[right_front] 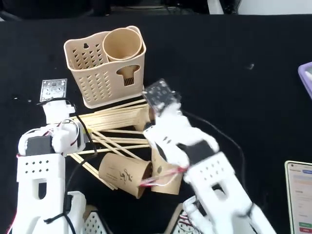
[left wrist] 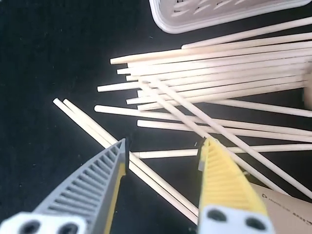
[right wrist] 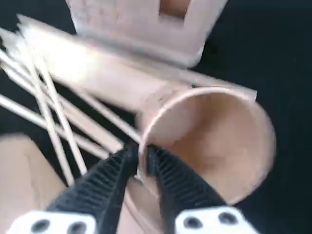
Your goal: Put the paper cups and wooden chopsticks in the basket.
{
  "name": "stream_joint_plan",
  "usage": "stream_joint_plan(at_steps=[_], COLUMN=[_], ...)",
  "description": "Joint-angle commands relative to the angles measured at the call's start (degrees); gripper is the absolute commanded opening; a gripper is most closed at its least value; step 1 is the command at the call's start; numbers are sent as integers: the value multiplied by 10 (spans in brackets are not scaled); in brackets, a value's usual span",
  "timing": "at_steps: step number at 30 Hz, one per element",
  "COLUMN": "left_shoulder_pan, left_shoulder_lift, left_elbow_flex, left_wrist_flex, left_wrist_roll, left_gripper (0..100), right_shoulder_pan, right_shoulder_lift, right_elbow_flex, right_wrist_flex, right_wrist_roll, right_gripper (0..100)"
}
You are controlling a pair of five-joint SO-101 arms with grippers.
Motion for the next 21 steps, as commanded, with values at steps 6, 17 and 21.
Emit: stream_joint_plan(at_steps=[6,17,21], left_shoulder_pan=[-6,-6,-6], left_shoulder_lift=[-12,-12,-12], left_elbow_flex=[-2,-2,-2], left_wrist_flex=[-7,-7,-7], left_wrist_roll=[2,2,2], left_gripper=[245,245,245], right_shoulder_pan=[-25,61,41], right_shoulder_lift=[50,50,53], right_elbow_flex=[-32,-37,-34], right_wrist_flex=[-8,-16,-16], right_wrist_roll=[9,4,4], right_gripper=[32,178,180])
